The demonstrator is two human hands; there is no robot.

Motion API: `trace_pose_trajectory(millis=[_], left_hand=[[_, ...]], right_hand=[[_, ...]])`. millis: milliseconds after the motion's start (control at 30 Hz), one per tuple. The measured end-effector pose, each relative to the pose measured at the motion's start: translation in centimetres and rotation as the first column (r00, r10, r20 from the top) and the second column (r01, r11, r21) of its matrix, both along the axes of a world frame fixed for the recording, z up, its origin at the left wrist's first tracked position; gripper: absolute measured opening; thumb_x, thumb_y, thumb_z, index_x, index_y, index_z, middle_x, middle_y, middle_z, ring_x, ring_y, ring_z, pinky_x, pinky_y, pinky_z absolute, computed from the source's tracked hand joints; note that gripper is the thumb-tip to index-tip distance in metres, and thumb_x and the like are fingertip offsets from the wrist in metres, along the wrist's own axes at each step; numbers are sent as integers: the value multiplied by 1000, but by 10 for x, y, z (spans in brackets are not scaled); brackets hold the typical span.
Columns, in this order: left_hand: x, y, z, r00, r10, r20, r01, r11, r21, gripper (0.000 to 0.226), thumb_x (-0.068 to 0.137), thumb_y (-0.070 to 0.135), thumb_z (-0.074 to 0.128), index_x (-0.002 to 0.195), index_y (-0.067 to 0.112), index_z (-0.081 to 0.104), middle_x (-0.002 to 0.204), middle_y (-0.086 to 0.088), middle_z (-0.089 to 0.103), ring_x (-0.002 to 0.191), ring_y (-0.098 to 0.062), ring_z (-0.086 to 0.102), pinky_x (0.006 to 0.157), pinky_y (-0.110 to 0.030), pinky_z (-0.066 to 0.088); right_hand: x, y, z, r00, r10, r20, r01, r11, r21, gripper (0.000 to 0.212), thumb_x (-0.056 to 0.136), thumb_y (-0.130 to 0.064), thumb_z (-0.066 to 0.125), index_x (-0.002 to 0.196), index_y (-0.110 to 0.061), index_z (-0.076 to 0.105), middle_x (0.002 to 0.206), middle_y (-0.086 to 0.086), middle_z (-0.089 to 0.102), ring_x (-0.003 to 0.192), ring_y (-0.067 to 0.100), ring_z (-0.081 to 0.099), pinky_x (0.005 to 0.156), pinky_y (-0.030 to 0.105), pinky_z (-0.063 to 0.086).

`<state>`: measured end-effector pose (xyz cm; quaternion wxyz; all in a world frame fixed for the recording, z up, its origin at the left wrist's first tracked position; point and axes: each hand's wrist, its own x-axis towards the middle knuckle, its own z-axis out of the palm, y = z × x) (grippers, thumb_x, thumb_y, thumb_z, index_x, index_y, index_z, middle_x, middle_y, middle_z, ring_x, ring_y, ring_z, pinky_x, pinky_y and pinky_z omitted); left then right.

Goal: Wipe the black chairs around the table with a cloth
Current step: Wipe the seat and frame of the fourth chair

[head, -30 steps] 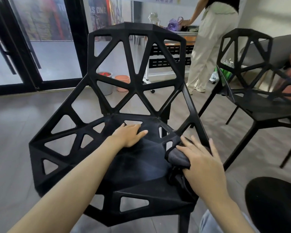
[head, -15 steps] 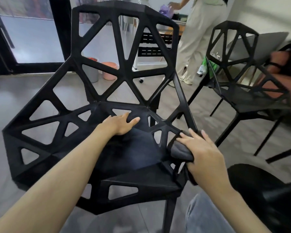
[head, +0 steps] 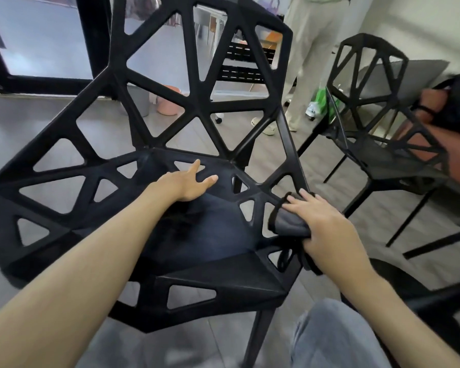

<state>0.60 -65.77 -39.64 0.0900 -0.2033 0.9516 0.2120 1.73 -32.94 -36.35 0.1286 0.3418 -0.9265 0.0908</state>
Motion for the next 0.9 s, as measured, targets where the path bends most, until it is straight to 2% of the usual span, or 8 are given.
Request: trace_pose_trajectory(millis=[133, 233, 300, 400, 600, 733, 833, 900], left_hand=[[3, 5, 4, 1000, 4, -5, -4, 1000, -21, 86, 96, 81, 22, 166, 36, -3, 168, -9, 31, 155, -41, 24, 124, -49, 21], [2, 5, 3, 1000, 20, 0, -20, 999, -40, 85, 97, 81, 19, 166, 36, -2, 167, -10, 32, 155, -41, 23, 124, -49, 17], [0, 6, -1, 1000, -1, -11, 0, 997, -75, 82, 98, 79, 17, 166, 35, 0, 165, -12, 38, 154, -38, 28, 127, -47, 13], [-1, 4, -4, 999, -11, -31, 9, 998, -69, 81, 98, 78, 16, 166, 37, 0, 164, -12, 40, 153, -36, 31, 128, -48, 13], [1, 5, 1, 1000, 23, -18, -23, 1000, -18, 82, 99, 78, 16, 166, 36, -5, 167, -9, 33, 157, -38, 21, 128, -47, 9], [3, 9, 6, 999, 50, -6, -50, 999, 1, 84, 99, 78, 16, 166, 33, -7, 168, -8, 32, 158, -39, 14, 127, -47, 10], [0, 9, 5, 998, 66, 2, -66, 998, 6, 87, 96, 82, 18, 165, 36, -7, 166, -9, 36, 157, -44, 15, 124, -50, 18], [0, 12, 3, 998, 56, -9, -56, 998, -12, 86, 97, 81, 18, 166, 35, -5, 164, -9, 39, 156, -44, 20, 125, -50, 17]], right_hand=[[-14, -65, -2, 991, -28, 128, 7, 987, 161, 51, 80, 2, 58, 125, -21, 65, 133, 3, 63, 123, 26, 60, 101, 33, 44], [-36, -98, -7, 996, -4, 88, -6, 994, 108, 31, 80, -1, 53, 103, -20, 60, 103, 3, 68, 98, 33, 67, 81, 40, 49], [-39, -100, -8, 998, 8, 67, -16, 993, 113, 27, 81, -2, 53, 100, -18, 59, 100, 4, 68, 96, 34, 66, 76, 40, 45], [-22, -78, -3, 991, 69, 116, -85, 987, 139, 31, 78, -5, 58, 106, -20, 62, 111, 3, 68, 104, 29, 64, 81, 35, 41], [11, -32, 12, 952, 253, 174, -268, 961, 65, 50, 71, -5, 66, 113, -32, 69, 99, -13, 69, 93, 12, 63, 86, 24, 45], [20, -16, 17, 872, 404, 276, -416, 909, -17, 67, 67, -2, 61, 128, -28, 68, 129, -17, 64, 122, 6, 56, 104, 26, 43], [18, -5, 23, 905, 425, 34, -426, 903, 55, 63, 75, -6, 66, 134, -28, 67, 146, -7, 54, 140, 18, 45, 115, 39, 36], [14, 1, 36, 927, 302, -222, -297, 953, 59, 52, 80, -12, 77, 129, -29, 71, 136, 2, 56, 127, 27, 50, 103, 42, 39]])
